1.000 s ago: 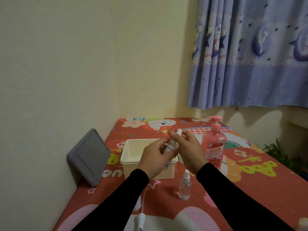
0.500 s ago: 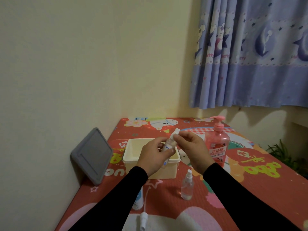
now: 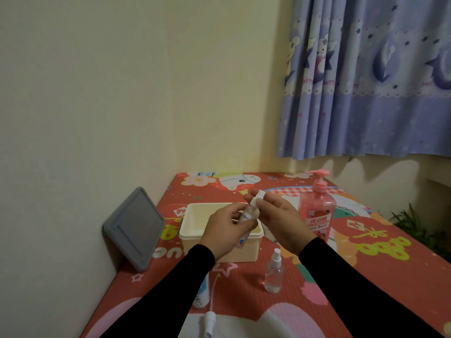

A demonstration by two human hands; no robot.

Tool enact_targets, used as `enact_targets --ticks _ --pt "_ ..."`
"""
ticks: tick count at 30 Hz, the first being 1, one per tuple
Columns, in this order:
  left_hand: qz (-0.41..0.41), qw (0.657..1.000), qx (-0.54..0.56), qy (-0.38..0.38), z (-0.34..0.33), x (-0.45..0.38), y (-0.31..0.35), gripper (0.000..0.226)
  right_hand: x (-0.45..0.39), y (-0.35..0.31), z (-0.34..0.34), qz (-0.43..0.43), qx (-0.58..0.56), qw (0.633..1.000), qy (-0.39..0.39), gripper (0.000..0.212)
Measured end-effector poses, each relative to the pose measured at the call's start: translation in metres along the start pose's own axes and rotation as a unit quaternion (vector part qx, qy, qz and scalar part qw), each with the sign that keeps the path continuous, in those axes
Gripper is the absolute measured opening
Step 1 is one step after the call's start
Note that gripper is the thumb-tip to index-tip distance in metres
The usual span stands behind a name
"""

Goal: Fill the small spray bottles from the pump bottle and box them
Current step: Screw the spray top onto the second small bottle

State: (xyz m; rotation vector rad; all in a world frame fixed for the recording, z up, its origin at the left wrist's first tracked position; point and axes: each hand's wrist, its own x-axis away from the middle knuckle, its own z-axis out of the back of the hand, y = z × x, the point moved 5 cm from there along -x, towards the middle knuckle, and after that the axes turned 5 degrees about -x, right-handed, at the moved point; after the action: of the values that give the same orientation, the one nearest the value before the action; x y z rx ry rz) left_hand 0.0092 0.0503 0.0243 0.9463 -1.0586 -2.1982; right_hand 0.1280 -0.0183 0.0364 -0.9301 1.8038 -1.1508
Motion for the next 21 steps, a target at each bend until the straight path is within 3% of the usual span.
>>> enact_targets --ticks 3,7,11,14,17,21 --pt "-0.001 0.999 -0.027 0.019 0.001 0.001 0.001 0.028 0.001 0.001 0.005 0.034 0.070 0.997 0.028 0.018" --pt "-0.008 0.997 -0.065 0.042 0.000 0.001 0.000 0.033 -0.001 0.006 0.012 0.047 0.075 0.992 0.089 0.024" --pt "0.007 1.000 -0.018 0.012 -0.001 -0.003 -0.005 0.031 -0.001 0.002 0.007 0.043 0.088 0.995 0.034 0.020" --pt "0.013 0.995 0.071 -0.066 -0.003 -0.003 -0.004 0.024 0.000 -0.002 0.005 0.027 0.080 0.996 0.000 0.023" --pt "0.003 0.992 0.073 -0.103 -0.007 0.000 -0.001 0.019 -0.001 -0.003 0.005 0.028 0.084 0.996 -0.019 0.020" --pt "-0.007 0.999 -0.023 -0.027 -0.005 -0.001 0.000 0.021 0.000 -0.002 0.007 0.055 0.095 0.994 0.019 0.015"
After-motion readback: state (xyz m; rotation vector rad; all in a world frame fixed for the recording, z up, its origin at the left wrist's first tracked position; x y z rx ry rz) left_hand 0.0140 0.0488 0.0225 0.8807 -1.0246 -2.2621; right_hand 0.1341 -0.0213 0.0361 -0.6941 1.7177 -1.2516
